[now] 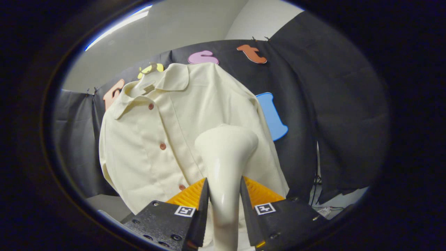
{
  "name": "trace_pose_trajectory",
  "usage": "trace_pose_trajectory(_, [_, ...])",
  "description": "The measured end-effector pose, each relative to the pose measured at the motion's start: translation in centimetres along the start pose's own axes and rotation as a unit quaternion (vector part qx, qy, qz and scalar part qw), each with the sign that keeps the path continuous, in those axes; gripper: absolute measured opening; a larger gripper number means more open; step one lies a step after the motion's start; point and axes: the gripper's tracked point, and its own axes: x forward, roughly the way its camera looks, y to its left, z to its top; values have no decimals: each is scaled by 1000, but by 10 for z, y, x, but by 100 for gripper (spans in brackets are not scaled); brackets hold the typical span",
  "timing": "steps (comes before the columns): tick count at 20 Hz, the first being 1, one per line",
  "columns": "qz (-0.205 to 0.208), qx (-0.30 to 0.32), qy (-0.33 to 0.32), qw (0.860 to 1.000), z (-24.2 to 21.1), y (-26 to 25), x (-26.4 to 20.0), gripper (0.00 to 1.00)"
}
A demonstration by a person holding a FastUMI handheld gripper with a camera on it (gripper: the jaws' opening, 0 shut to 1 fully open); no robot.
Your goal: Iron the clothes twice with a garment steamer, once on the left side and once on the right side.
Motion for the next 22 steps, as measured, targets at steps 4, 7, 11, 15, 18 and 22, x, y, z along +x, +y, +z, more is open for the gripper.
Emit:
trace_pose_trajectory(4, [0, -5, 19, 1000, -32, -13, -10, 48])
trace_pose_trajectory(7, [-4, 2, 37, 999, -54, -28, -14, 48])
trace_pose_trajectory(11, [-5, 7, 60, 998, -85, -46, -22, 48])
trace_pose_trajectory(15, [-6, 10, 73, 997, -109, -62, -31, 48])
trace_pose_trajectory(18, [-3, 6, 89, 996, -129, -68, -37, 48])
trace_pose_trajectory(22, [-2, 1, 112, 994, -159, -83, -48, 48])
